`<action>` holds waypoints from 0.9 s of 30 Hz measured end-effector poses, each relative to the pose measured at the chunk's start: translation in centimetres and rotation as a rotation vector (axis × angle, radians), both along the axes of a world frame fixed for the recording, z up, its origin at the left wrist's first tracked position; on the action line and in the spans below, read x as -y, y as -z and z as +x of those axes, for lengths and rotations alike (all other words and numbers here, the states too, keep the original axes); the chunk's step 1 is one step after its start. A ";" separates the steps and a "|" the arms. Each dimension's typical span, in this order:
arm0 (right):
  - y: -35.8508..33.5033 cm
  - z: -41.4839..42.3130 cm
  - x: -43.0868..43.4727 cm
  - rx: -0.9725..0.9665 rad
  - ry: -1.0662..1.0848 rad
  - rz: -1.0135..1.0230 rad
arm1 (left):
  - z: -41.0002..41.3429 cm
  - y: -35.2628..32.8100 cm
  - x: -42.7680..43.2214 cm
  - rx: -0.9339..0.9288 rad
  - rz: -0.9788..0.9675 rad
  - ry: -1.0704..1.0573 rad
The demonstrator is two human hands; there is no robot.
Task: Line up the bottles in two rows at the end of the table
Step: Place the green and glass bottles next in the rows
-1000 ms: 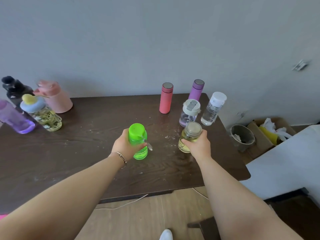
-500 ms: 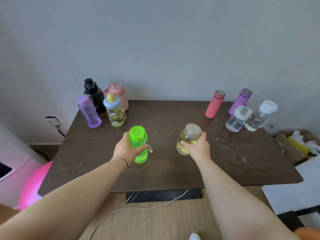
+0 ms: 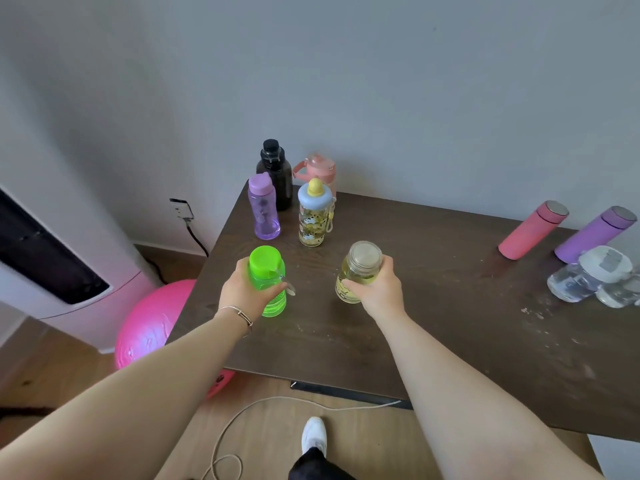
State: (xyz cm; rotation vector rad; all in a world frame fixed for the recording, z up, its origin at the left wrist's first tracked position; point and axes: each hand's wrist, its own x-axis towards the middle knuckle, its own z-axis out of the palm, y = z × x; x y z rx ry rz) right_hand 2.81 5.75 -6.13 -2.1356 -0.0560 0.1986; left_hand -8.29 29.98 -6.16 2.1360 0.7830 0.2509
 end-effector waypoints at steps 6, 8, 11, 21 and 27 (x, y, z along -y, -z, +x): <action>1.1 2.7 -5.3 0.002 -0.061 0.005 | 2.3 0.5 -3.8 0.006 0.006 -0.039; 1.6 3.4 -6.6 -0.001 -0.071 0.017 | 3.0 0.4 -4.9 0.009 0.016 -0.049; 2.1 4.0 -8.2 -0.010 -0.079 0.019 | 3.7 0.5 -6.2 0.014 0.050 -0.041; 4.0 3.8 -11.8 -0.039 0.043 -0.002 | 7.2 1.2 -9.9 -0.016 0.015 0.110; 5.0 3.9 -13.2 -0.045 0.109 -0.027 | 9.3 2.2 -11.3 -0.016 -0.023 0.164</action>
